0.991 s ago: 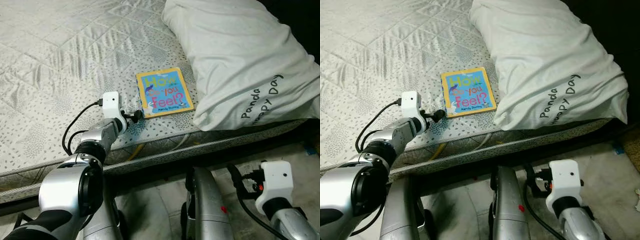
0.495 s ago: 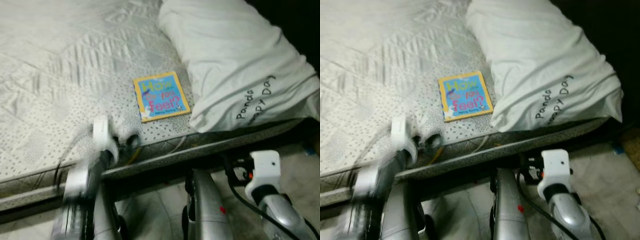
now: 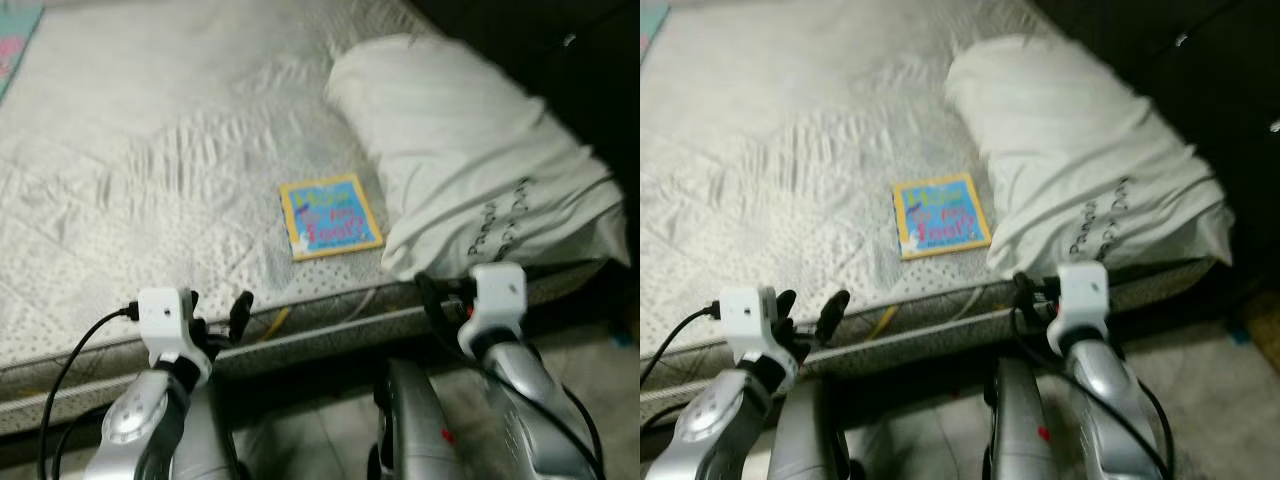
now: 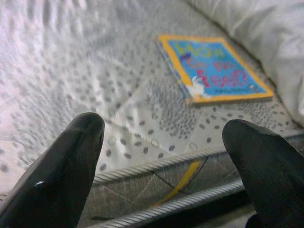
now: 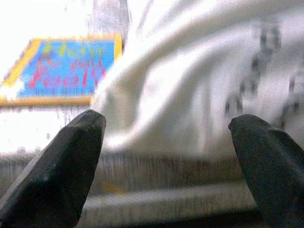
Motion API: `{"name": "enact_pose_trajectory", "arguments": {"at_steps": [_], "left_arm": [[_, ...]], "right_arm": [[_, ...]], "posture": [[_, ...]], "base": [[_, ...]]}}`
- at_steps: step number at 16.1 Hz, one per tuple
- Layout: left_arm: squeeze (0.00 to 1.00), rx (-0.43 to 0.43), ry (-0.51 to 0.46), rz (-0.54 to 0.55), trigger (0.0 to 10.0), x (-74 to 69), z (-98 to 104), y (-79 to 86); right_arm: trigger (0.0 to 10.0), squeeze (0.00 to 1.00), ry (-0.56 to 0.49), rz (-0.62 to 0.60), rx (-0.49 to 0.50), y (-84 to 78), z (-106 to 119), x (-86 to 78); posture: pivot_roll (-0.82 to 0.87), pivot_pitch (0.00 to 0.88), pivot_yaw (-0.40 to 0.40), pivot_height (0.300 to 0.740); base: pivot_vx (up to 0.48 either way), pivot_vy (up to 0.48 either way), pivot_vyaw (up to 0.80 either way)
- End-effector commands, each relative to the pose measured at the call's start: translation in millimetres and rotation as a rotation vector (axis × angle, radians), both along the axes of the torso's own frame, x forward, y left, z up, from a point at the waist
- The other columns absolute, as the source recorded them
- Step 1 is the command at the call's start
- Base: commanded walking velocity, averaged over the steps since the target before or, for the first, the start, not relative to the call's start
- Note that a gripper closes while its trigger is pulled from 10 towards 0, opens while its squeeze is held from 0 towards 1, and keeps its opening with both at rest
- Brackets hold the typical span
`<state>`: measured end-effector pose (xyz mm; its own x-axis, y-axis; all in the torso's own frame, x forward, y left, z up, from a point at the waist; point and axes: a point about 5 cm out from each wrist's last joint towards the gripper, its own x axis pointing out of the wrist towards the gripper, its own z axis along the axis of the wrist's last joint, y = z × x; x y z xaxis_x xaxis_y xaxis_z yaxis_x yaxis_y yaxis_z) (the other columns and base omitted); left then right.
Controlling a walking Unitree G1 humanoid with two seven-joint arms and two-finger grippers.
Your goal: Clean up the room
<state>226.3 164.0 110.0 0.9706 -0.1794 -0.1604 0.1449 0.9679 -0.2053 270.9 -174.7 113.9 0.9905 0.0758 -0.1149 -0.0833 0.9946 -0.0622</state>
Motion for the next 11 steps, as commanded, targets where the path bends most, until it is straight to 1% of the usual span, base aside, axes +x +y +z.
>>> {"name": "enact_pose_trajectory", "arguments": {"at_steps": [1, 3, 4, 6, 9, 11], "left_arm": [[0.00, 0.055, -0.049, 0.002, 10.0, -5.9, 5.3, 2.8], [0.00, 0.098, -0.103, 0.014, 10.0, -6.6, 10.8, 2.7], [0.00, 0.101, -0.128, 0.072, 10.0, -3.5, 13.8, 7.3], [0.00, 0.073, -0.127, 0.198, 10.0, 2.2, 10.2, 18.7], [0.00, 0.076, -0.145, 0.199, 10.0, 9.0, 7.7, 16.1], [0.00, 0.076, -0.153, 0.194, 10.0, 11.5, 7.5, 15.1]], "right_arm": [[10.0, 0.00, -0.022, -0.014, 0.002, 5.9, 2.5, 5.1], [10.0, 0.00, -0.048, -0.012, 0.031, 11.0, 8.2, 15.1], [10.0, 0.00, -0.064, -0.022, 0.055, 12.0, 11.9, 20.4], [10.0, 0.00, -0.095, -0.043, 0.088, 11.4, 18.2, 28.8], [10.0, 0.00, -0.117, -0.054, 0.090, 7.4, 22.0, 39.6], [10.0, 0.00, -0.129, -0.054, 0.085, 6.3, 23.6, 42.5]], "posture": [[-0.07, 0.000, 0.002, 0.530], [-0.07, 0.000, 0.004, 0.530], [-0.07, 0.000, 0.004, 0.530], [-0.07, 0.000, -0.002, 0.530], [-0.07, 0.000, -0.007, 0.562], [-0.07, 0.000, -0.005, 0.581]], "base": [[0.000, 0.000, 0.00], [0.000, 0.000, 0.00], [0.000, 0.000, 0.00], [0.000, 0.000, 0.00], [0.000, 0.000, 0.00], [0.000, 0.000, 0.00]]}}
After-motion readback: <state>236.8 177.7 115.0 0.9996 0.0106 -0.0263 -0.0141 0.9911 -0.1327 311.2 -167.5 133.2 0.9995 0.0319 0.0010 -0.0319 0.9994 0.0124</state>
